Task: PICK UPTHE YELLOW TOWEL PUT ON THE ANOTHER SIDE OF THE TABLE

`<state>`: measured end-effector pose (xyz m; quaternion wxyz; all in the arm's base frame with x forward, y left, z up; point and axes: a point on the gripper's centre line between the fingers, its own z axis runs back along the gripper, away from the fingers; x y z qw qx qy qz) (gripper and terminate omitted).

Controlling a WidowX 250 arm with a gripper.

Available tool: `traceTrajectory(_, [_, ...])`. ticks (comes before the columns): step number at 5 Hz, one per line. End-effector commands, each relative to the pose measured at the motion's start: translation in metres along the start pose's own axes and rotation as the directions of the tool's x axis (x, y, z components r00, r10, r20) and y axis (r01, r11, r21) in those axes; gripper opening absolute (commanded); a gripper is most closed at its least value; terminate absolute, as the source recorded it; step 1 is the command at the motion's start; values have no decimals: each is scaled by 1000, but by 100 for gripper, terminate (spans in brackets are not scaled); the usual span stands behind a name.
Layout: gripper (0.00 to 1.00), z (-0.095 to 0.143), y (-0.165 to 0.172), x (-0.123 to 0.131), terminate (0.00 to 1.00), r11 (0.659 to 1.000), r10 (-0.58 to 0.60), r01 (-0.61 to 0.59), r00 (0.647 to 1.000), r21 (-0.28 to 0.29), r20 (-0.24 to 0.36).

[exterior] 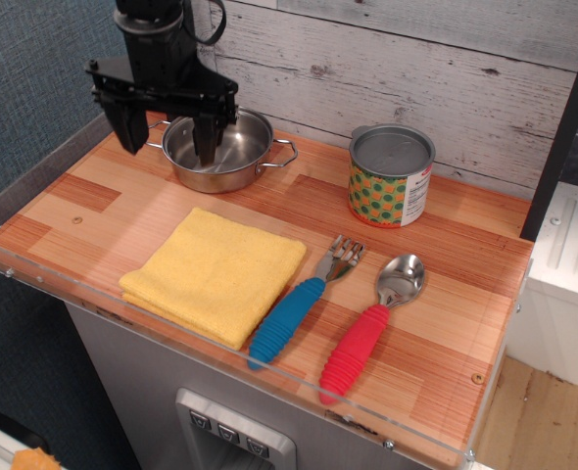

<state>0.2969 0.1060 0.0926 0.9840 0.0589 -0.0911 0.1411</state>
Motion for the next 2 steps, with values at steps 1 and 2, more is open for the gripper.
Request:
traceTrajectory(1, [100, 12, 8, 10, 0, 1000, 9, -9, 999, 5, 46])
traceTrajectory(2, [100, 12, 8, 10, 100, 1000, 9, -9, 999, 5, 46])
